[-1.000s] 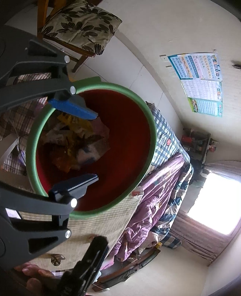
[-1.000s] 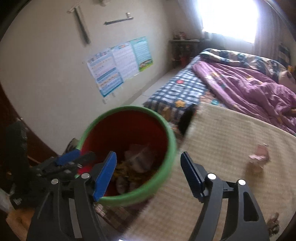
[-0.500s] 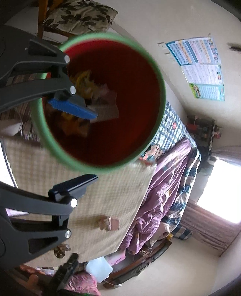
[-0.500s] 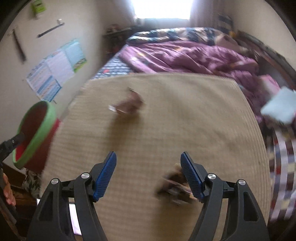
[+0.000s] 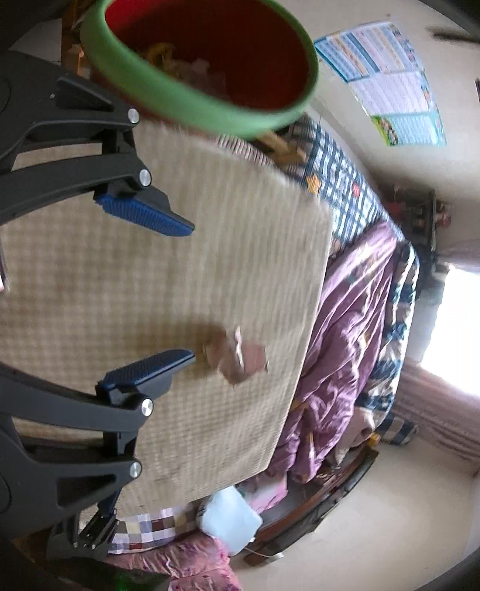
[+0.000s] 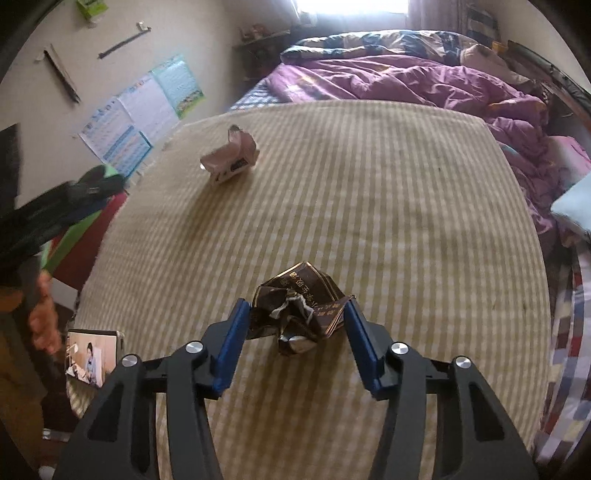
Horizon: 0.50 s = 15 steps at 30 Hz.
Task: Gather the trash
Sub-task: 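Grasp the brown crumpled wrapper with the right tool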
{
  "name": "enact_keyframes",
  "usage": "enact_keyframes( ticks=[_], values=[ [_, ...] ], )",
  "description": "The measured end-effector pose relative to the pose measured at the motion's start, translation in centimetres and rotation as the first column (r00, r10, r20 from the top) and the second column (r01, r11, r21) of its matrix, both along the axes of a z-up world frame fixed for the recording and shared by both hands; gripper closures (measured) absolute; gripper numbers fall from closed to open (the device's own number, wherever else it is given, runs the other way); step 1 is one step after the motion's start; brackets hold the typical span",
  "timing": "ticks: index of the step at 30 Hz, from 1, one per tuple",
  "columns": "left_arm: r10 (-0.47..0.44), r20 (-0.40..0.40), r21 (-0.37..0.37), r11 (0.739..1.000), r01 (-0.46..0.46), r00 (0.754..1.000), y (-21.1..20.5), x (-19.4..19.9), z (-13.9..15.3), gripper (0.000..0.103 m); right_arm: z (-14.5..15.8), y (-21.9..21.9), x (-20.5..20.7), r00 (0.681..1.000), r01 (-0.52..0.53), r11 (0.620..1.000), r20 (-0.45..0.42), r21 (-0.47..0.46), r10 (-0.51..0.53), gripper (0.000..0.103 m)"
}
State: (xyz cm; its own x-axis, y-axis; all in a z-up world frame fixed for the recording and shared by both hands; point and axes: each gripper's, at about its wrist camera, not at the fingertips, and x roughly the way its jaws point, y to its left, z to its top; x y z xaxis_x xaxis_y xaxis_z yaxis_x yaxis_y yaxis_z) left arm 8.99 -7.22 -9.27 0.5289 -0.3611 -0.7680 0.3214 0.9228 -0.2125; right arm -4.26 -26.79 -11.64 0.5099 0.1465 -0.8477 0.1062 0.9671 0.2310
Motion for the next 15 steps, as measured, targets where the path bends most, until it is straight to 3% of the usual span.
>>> enact_keyframes(
  ticks=[1, 5, 15],
  values=[
    [-0.008, -0.003, 0.006, 1.0, 0.008, 1.0, -0.9, 0.3, -0.2, 0.042, 0.1, -0.4, 0.0, 1.0, -0.004, 1.0, 0.006, 0.011, 0.004, 0.062],
    [-0.053, 0.007, 0.049, 0.997, 0.053, 0.999, -5.0, 2.1, -0.8, 0.042, 0.4, -1.6, 0.1, 0.999, -0.027, 0.999, 0.025, 0.048, 0.026, 0.067],
    [-0.105, -0.063, 0.199, 0.973, 0.116, 0.992, -10.5, 6.1, -5.3, 0.042, 0.2, -2.9, 0.5, 0.995, -0.092, 0.989, 0.039, 0.113, 0.088, 0.062]
  ],
)
